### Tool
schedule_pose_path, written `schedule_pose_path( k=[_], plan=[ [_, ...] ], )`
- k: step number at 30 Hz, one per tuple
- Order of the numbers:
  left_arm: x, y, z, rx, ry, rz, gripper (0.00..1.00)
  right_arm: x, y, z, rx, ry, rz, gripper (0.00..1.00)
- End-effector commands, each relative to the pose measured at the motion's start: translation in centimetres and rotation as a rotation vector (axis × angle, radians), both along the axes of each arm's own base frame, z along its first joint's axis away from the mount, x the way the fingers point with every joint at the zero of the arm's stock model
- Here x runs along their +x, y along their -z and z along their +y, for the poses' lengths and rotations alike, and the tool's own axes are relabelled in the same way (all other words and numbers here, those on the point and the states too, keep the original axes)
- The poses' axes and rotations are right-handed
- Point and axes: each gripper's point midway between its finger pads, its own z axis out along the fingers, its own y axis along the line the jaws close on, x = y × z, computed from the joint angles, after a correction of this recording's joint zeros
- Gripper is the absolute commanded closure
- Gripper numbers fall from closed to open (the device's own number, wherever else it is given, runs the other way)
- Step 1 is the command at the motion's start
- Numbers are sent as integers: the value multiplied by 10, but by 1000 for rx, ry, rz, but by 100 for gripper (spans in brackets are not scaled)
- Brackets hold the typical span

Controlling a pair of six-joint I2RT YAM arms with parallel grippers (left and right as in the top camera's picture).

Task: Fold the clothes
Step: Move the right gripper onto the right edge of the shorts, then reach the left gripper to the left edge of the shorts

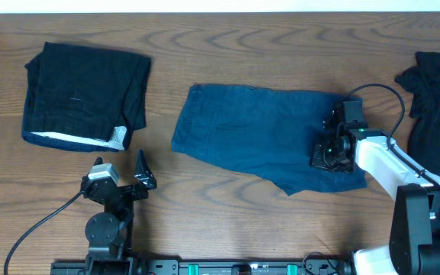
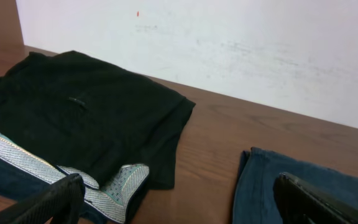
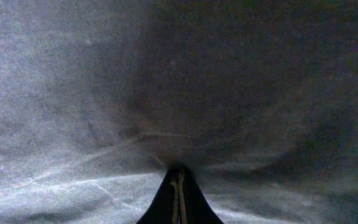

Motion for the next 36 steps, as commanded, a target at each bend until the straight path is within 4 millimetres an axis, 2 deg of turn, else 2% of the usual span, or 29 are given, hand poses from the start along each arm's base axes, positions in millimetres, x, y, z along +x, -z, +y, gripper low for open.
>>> schedule_pose_path(
  k=[1, 4, 7, 10, 13, 15, 20, 22, 24, 28, 31, 32, 33, 34, 36],
  plan=[
    [1, 2, -15, 19, 85, -7, 2, -16, 17, -12, -62, 24, 66, 99],
    [-3, -13, -32, 21, 189, -14, 2, -16, 17, -13, -65, 24, 68, 99],
    [-10, -35, -34, 18, 199, 21, 2, -16, 17, -13, -65, 24, 67, 99],
    [-15, -66, -33, 32, 200, 61, 2, -16, 17, -13, -65, 25, 67, 99],
    [-12, -92, -33, 32, 202, 151, 2, -16, 17, -13, -65, 26, 68, 99],
    [-5, -98, -34, 26, 205, 267, 2, -17, 17, -13, -65, 26, 70, 99],
    [13, -88, -41, -10, 238, 655, 2, -19, 16, -15, -57, 36, 87, 99],
    [22, -85, -49, -45, 278, 750, 2, -17, 15, -15, -57, 39, 82, 99],
    [39, -80, -61, -86, 331, 805, 2, -13, 12, -16, -56, 45, 71, 99],
    [55, -53, -87, -204, 450, 924, 2, 6, 6, -18, -51, 54, 8, 99],
    [66, -25, -89, -225, 446, 1009, 2, 17, 4, -18, -48, 57, -39, 99],
    [67, -18, -89, -231, 445, 1037, 24, 19, 4, -18, -49, 57, -47, 99],
    [67, -8, -89, -241, 439, 1076, 75, 21, 4, -18, -51, 58, -55, 99],
    [65, -1, -89, -257, 428, 1110, 94, 22, 4, -18, -51, 58, -60, 99],
    [59, 16, -89, -293, 401, 1198, 94, 23, 4, -18, -51, 58, -62, 99]
  ],
)
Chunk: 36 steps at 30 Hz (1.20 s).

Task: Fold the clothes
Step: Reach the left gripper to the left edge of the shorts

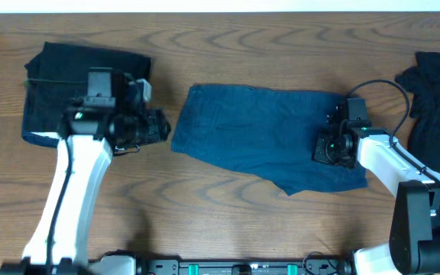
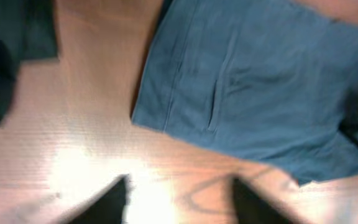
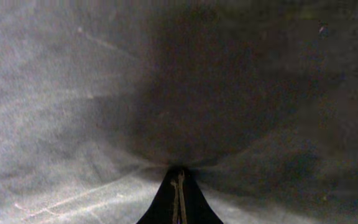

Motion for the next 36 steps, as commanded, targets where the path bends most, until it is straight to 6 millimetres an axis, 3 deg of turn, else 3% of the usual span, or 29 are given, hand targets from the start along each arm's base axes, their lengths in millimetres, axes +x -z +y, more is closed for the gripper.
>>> schedule_pose_path(
  k=[1, 9, 12, 15, 18, 22, 30, 36],
  plan=[
    [-5, 14, -7, -36, -14, 99, 94, 1, 5, -9, -36, 29, 10, 99],
    [-21, 46, -31, -15, 67, 222, 94, -7, 4, -9, -47, -22, 47, 97],
    [-25, 58, -36, 43, 78, 240, 94, -11, -14, -7, -39, -27, 105, 91],
    [-20, 66, -35, 117, 37, 227, 94, -11, -38, 1, 8, -35, 137, 90],
    [-16, 69, -47, 119, 63, 193, 94, -13, -49, 6, 35, -39, 150, 90],
    [-13, 78, -59, 146, 86, 163, 94, -37, -43, 5, 33, -36, 243, 98],
    [-19, 118, -66, 214, 116, 248, 94, -80, -15, 3, 29, -34, 360, 98],
    [-21, 147, -66, 233, 116, 311, 94, -85, 2, 3, 30, -33, 338, 99]
  ],
)
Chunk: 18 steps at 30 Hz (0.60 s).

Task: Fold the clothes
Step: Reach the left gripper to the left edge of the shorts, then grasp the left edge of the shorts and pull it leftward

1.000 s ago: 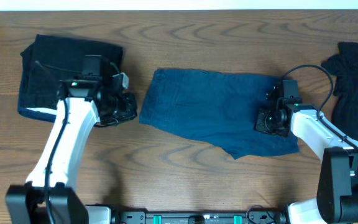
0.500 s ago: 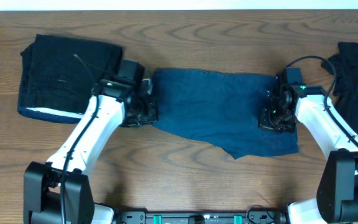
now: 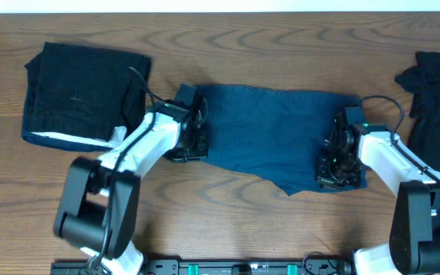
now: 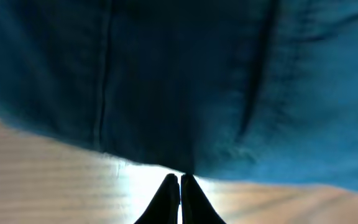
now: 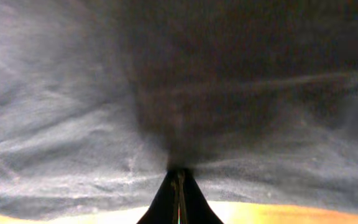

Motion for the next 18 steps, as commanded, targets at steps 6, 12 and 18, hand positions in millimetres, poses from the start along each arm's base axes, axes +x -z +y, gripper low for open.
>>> schedule_pose_path(
  k=[6, 12, 18],
  plan=[
    [-3, 18, 4, 35, -25, 38, 94, 16, 18, -3, -9, 1, -121, 95],
    [-3, 18, 4, 36, -25, 37, 94, 30, 19, -2, -6, 9, -187, 94],
    [1, 18, 3, 30, -25, 24, 94, 32, 19, -3, -13, 8, -192, 93]
  ],
)
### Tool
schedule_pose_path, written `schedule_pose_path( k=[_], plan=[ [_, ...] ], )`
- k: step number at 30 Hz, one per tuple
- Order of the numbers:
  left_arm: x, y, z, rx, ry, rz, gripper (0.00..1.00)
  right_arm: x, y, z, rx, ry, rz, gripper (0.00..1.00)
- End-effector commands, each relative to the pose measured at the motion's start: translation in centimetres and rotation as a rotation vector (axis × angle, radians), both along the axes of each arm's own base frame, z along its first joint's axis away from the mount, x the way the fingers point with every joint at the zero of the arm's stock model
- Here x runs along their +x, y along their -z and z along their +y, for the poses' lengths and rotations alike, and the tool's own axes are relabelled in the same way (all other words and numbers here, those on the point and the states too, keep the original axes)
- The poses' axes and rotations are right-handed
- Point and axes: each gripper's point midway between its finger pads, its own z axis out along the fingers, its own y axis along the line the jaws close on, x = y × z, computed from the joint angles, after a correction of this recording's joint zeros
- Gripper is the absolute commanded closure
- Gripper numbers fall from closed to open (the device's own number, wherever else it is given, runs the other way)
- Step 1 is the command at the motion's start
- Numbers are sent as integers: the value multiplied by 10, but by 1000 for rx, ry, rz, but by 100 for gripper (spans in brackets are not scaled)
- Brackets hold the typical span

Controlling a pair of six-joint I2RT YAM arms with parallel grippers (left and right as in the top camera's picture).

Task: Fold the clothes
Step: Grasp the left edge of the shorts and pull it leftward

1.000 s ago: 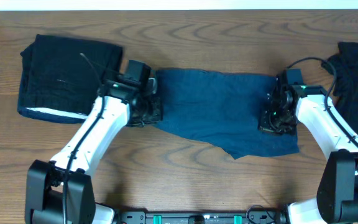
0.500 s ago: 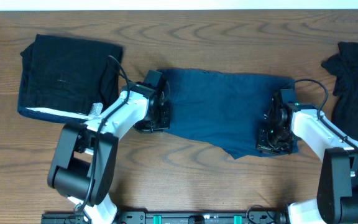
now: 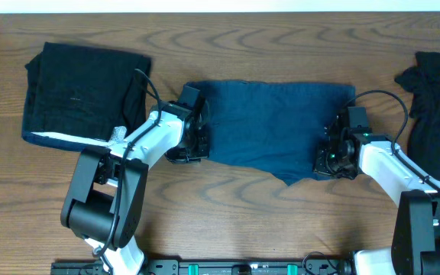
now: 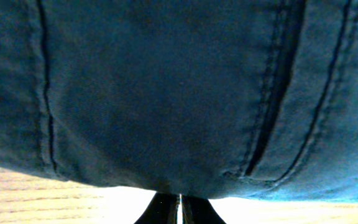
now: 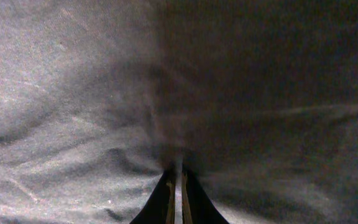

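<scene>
The blue garment (image 3: 270, 122) lies spread across the middle of the wooden table. My left gripper (image 3: 198, 147) is at its lower left edge and is shut on the hem. In the left wrist view the seamed blue cloth (image 4: 166, 93) fills the frame above the closed fingertips (image 4: 166, 214). My right gripper (image 3: 329, 162) is on the lower right part of the garment, shut on the fabric. Grey-looking cloth (image 5: 104, 93) bunches at that gripper's (image 5: 175, 190) tips in the right wrist view.
A folded black garment (image 3: 82, 92) with a pale waistband strip lies at the far left. Another black garment (image 3: 438, 92) lies crumpled at the right edge. Bare wood (image 3: 228, 214) runs along the front of the table.
The right gripper has moved a little toward the back with its hold on the cloth. The garment's lower right corner sits higher and its outline is squarer. The left gripper stays at the hem.
First the left arm rested open at the table's front while the right gripper was shut on the blue garment's right end. Then the left arm hung open between the black pile and the blue garment. Later it was shut on the left hem; now both hold it.
</scene>
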Motion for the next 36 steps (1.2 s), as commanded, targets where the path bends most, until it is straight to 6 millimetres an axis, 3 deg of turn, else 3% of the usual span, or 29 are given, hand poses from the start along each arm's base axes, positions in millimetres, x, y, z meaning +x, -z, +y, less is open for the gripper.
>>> schedule_pose_path(
  k=[1, 10, 14, 18, 23, 25, 26, 31, 36],
  plan=[
    [-1, 4, 3, 20, -5, 4, 94, -15, 17, -9, -47, 11, 61, 92],
    [2, -5, 2, 11, -5, -17, 94, -18, 17, -9, -48, 10, 73, 87],
    [7, -26, 0, -6, -6, -60, 94, -18, 17, -9, -48, 10, 73, 85],
    [17, -59, -4, -41, -7, -150, 93, -17, 17, -9, -48, 10, 72, 84],
    [48, -109, 0, -44, -21, -367, 69, -17, 17, -9, -48, 10, 69, 83],
    [65, -127, 3, -35, 2, -458, 51, -17, 17, -9, -48, 10, 69, 82],
    [73, -133, 2, -41, 15, -493, 46, -17, 17, -9, -48, 10, 69, 82],
    [115, -154, 10, -58, 24, -666, 44, -17, 17, -9, -48, 10, 69, 81],
    [145, -150, 14, -41, 73, -755, 44, -16, 17, -9, -49, 10, 68, 82]
  ],
)
